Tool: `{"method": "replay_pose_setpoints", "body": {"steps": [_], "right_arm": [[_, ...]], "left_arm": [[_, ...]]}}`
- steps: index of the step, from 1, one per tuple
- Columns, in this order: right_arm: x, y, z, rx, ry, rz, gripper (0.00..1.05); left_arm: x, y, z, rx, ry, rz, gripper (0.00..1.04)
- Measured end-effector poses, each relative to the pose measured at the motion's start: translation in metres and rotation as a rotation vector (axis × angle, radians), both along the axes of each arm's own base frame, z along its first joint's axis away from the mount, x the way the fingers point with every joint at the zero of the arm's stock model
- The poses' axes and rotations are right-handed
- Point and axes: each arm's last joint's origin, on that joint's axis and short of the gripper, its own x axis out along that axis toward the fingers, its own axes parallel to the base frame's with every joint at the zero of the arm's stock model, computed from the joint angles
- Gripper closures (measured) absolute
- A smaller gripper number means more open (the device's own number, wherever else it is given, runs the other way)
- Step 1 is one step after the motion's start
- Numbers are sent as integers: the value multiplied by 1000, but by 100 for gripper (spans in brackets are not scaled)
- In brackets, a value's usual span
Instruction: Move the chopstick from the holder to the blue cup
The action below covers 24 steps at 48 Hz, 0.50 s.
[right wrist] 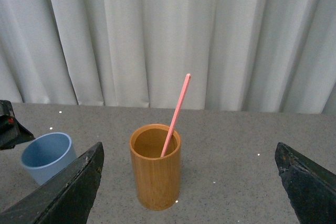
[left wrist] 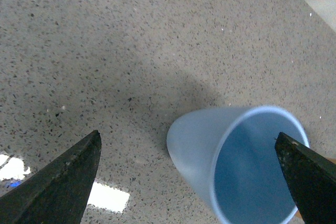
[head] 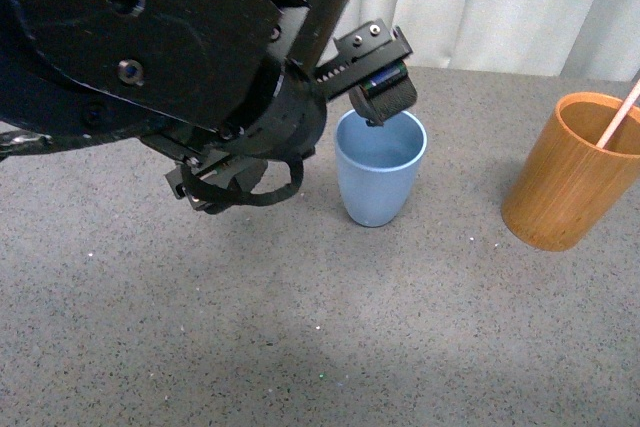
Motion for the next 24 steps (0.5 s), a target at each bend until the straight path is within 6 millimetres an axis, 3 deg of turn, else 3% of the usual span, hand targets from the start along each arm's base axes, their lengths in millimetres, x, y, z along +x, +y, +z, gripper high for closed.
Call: {"method": "replay_pose_setpoints", "body": {"steps": [1,4,7,13,18,24], "right_arm": [[0,0,0,0,0,0,10],[0,0,0,0,0,0,10],[0,0,0,0,0,0,10],[0,0,0,0,0,-2,10],[0,0,0,0,0,-2,10],[0,0,0,0,0,1,10]], "left_arm": [[1,2,1,0,-1,4,7],[2,14,0,101,-220,39,17],[-16,46,0,223,-481,9,31],[-51,101,31,397,-705,-20,51],[-78,136,45,462,-764,-28,65],[-121,178,32,515,-697,-76,85]]}}
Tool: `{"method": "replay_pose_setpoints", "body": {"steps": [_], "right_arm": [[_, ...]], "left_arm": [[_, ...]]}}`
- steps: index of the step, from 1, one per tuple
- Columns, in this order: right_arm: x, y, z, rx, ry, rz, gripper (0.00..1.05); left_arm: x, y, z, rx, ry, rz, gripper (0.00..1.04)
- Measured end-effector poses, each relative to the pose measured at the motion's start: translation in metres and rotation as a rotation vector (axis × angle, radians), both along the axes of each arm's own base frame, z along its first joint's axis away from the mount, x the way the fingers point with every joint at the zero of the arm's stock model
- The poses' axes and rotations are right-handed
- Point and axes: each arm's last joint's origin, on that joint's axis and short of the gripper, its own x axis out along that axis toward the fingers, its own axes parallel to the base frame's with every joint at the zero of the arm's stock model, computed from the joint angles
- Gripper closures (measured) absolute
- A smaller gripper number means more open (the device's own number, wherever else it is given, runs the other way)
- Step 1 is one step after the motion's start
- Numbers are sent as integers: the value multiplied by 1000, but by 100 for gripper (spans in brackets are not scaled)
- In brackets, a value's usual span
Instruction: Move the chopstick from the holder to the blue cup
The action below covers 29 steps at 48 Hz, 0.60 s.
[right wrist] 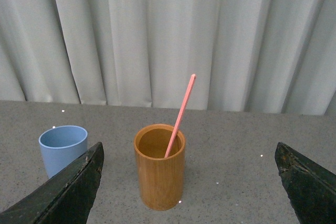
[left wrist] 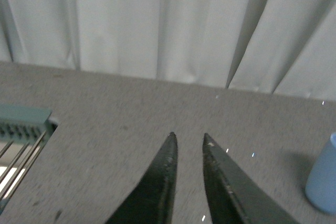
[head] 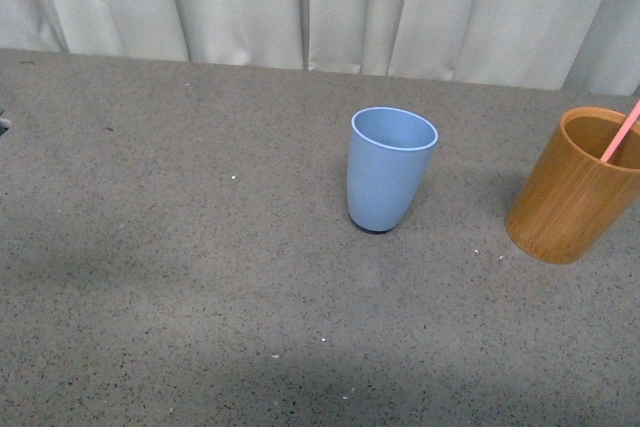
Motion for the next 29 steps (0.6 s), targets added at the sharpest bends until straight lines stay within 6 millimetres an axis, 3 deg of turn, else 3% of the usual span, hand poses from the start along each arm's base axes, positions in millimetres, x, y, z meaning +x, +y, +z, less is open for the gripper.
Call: {"method": "replay_pose_setpoints", "body": {"steps": [4,13,18,29], "right_arm": [[0,0,0,0,0,0,10],[0,0,0,0,0,-4,10],[0,0,0,0,0,-2,10],[0,0,0,0,0,-3,10]], "left_arm": [[-34,23,-9,13,59,26,101],[-92,26,8,24,5,20,101],[-104,27,12,26,-59,23,101],[-105,27,12,28,-65,23,101]]}}
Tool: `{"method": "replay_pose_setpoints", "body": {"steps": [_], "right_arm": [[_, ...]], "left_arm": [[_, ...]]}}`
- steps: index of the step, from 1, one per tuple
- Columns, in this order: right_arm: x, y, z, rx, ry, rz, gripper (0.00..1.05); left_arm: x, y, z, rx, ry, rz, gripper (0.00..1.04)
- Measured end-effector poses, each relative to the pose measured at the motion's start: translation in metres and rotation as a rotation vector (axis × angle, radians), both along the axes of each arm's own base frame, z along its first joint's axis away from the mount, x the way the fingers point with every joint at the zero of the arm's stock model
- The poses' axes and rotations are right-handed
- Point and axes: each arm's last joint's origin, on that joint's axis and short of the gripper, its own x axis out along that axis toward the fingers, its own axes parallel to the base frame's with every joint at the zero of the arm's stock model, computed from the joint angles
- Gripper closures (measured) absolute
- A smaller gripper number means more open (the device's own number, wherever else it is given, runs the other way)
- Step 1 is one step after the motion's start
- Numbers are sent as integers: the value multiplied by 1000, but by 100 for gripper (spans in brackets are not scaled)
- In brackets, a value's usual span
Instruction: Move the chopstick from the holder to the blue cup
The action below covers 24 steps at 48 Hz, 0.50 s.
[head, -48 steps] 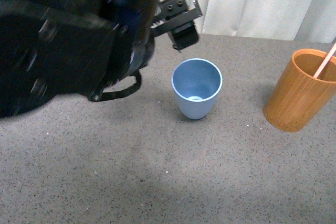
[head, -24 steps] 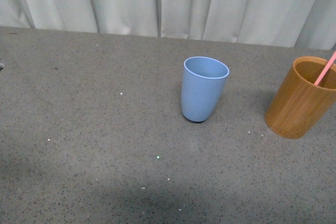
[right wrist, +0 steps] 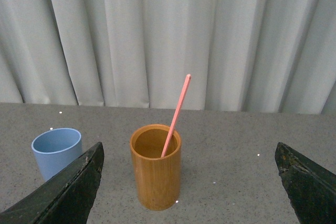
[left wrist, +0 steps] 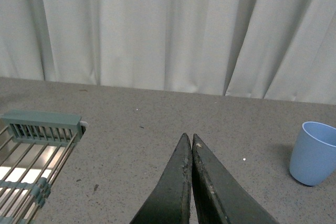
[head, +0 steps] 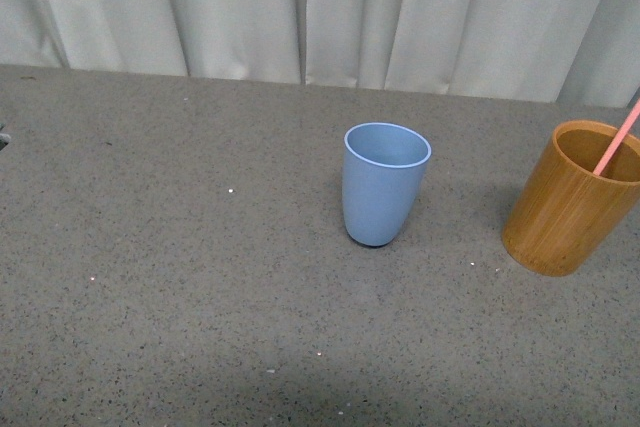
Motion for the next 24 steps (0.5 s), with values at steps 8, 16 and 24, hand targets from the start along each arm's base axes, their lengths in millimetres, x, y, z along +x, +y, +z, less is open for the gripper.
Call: {"method": "replay_pose_setpoints", "body": {"steps": [8,16,24], "right_arm": [[0,0,0,0,0,0,10],[0,0,0,0,0,1,10],[0,0,0,0,0,0,10]], "left_arm": [[0,0,0,0,0,0,101],[0,0,0,0,0,1,84],[0,0,0,0,0,0,52]]}}
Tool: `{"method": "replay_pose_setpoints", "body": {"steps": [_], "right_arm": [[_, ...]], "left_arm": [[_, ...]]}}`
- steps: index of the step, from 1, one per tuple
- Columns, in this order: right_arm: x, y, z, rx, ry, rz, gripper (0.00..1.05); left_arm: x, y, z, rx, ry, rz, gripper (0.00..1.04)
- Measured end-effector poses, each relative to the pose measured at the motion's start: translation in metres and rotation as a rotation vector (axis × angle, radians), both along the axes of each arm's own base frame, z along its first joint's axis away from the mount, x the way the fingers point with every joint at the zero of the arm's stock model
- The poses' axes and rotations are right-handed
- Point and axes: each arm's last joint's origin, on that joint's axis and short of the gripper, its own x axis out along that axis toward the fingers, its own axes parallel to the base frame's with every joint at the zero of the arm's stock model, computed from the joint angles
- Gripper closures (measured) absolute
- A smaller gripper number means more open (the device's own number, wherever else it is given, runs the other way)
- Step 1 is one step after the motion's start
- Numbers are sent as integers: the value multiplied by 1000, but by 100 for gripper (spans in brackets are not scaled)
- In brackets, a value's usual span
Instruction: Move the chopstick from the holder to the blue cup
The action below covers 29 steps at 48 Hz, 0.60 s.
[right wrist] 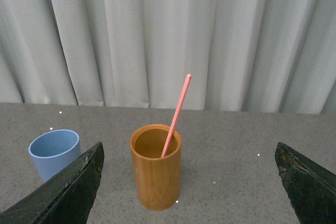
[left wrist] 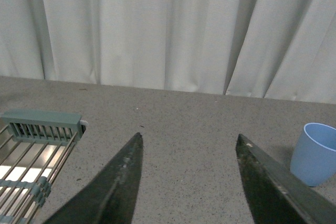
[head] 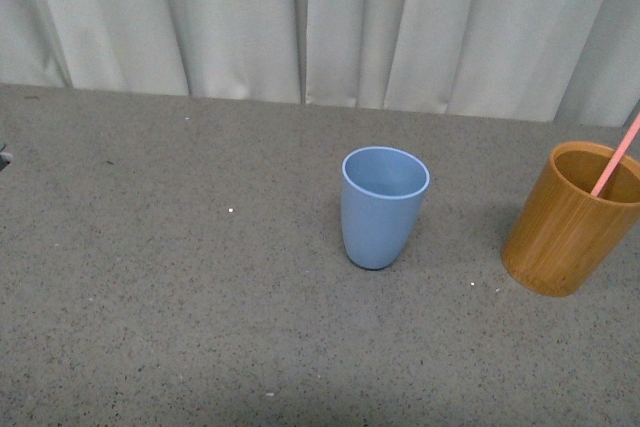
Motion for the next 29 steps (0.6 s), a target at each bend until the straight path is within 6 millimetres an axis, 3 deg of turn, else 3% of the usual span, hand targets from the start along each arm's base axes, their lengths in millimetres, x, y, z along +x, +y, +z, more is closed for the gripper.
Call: {"method": "replay_pose_setpoints", "body": {"steps": [6,11,19,29], "right_arm": [[0,0,0,0,0,0,10],[12,-7,6,138,57,-191,10],[50,-20,21,222,50,-248,10],[105,-34,4,246,243,-223,10]], "left_arm": [[0,0,0,0,0,0,25],[0,0,0,1,0,0,5],[0,0,0,3,0,0,7],[0,0,0,3,0,0,7]]}}
